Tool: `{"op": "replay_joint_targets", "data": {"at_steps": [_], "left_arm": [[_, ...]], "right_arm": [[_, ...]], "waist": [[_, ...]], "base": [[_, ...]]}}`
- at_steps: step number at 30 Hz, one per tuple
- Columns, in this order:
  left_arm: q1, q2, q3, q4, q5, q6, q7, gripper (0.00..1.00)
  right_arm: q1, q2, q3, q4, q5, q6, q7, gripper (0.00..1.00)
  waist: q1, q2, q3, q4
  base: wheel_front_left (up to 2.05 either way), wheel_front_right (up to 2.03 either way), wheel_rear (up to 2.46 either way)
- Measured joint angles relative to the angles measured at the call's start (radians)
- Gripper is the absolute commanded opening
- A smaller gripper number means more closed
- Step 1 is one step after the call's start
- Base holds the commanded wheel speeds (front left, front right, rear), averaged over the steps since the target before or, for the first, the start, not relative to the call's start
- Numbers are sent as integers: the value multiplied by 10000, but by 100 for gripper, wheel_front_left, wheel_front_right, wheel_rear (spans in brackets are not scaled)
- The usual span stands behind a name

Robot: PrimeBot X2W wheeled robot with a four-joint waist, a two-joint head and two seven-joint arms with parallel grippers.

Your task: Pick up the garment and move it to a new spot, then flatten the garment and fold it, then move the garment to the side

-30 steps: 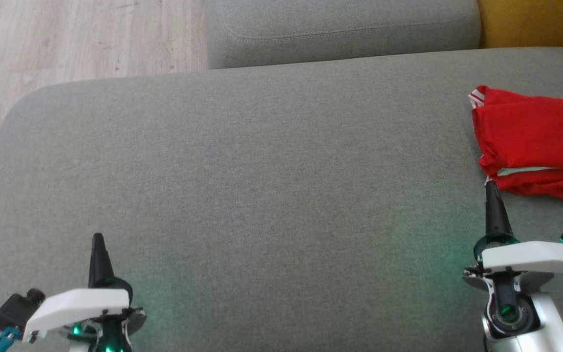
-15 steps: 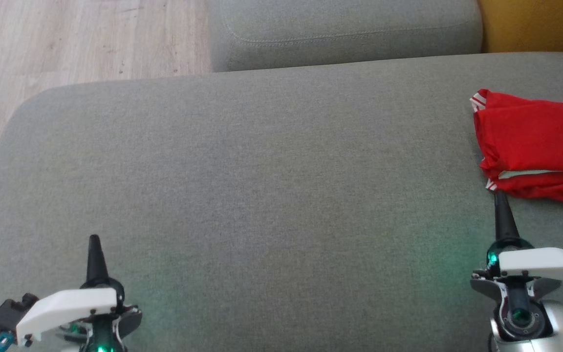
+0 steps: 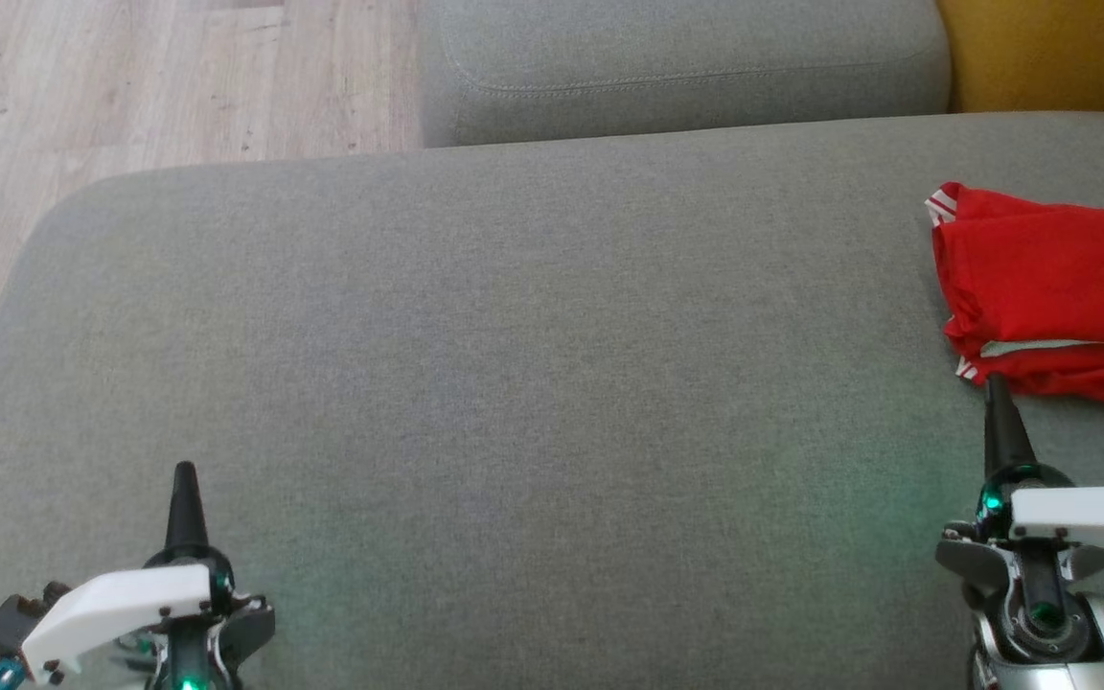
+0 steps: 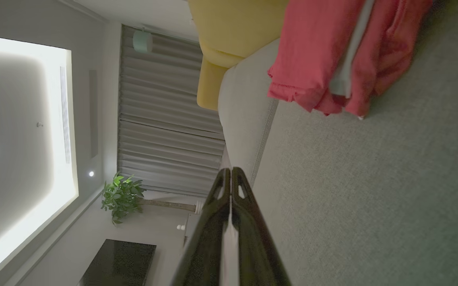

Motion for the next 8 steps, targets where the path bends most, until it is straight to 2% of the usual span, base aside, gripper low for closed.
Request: {"op": "replay_joint_targets", "data": {"at_steps": [8], "left_arm": [[0, -2, 207, -17, -715, -42, 236, 0]], "right_arm": [[106, 0, -199, -52, 899, 0, 224, 0]], "waist": [[0, 0, -58, 45]], "base": [[0, 0, 0]]}}
